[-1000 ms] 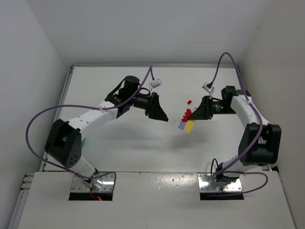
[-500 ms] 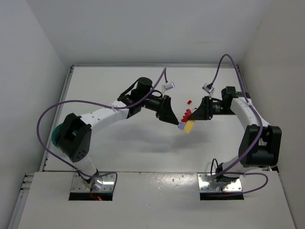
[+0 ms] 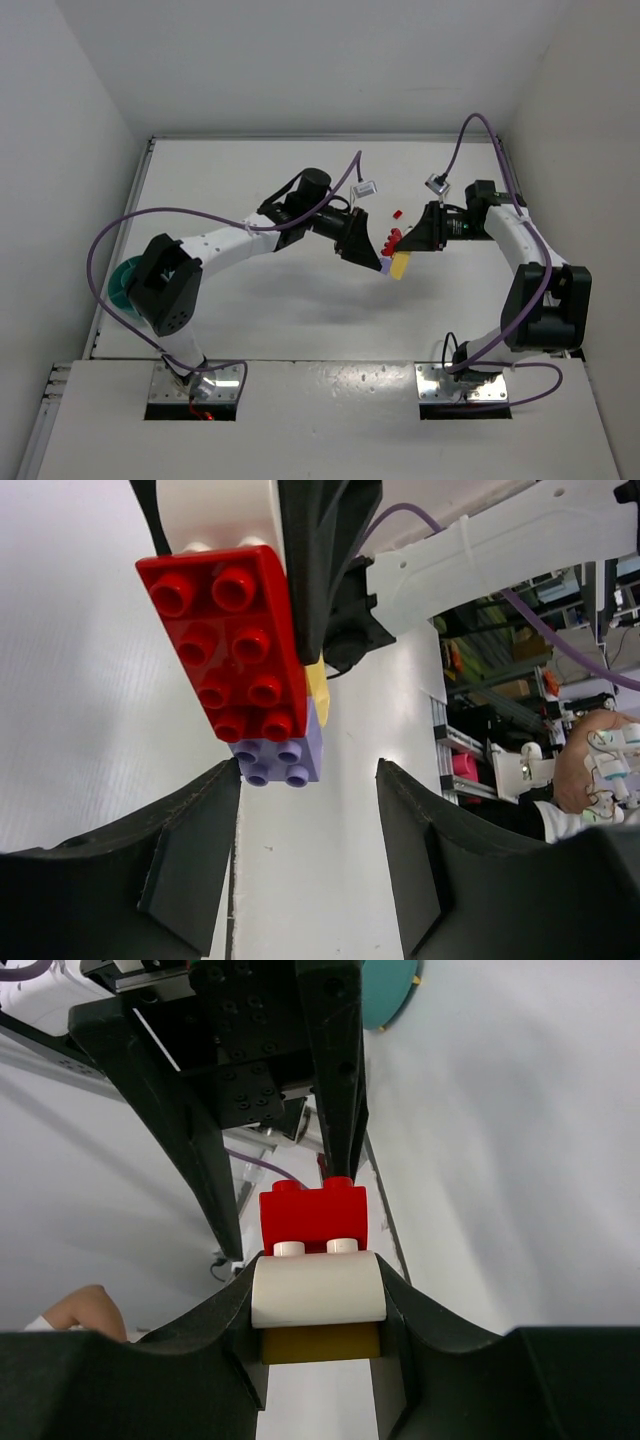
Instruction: Sort the legos into containers by color
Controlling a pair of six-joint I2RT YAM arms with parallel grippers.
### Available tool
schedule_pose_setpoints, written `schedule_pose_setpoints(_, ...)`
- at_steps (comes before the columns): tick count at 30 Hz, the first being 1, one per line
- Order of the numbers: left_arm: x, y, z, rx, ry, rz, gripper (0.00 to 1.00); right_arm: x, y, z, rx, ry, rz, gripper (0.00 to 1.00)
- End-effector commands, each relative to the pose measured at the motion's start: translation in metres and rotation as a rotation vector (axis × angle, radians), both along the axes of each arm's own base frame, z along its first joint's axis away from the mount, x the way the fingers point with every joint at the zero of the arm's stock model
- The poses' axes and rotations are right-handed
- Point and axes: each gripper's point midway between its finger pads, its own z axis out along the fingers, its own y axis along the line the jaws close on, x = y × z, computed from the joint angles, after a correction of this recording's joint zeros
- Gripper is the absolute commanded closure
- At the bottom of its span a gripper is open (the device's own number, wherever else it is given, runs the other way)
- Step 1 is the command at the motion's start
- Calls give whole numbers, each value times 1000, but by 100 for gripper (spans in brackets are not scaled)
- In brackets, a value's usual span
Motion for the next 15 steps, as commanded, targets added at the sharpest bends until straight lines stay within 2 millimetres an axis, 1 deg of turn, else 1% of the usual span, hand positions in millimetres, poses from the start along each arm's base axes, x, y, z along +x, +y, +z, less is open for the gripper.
schedule_pose_setpoints(1, -2, -5, 10, -25, -50, -18, 37, -3, 5, 37, 164, -79, 20, 100)
schedule_pose_setpoints(4, 3, -6, 3, -1, -66, 11, 37, -5, 5, 39, 164, -78, 20, 100)
schedule_pose_setpoints(5, 3, -6, 3, -1, -66, 11, 36, -5, 5, 39, 164, -78, 20, 100)
schedule_pose_setpoints(8, 3, -6, 3, -1, -66, 11, 36, -5, 5, 37, 165, -69, 20, 100)
schedule_pose_setpoints(15, 5, -7, 8, -17, -70, 15, 36, -5, 5, 39, 164, -75, 23, 100)
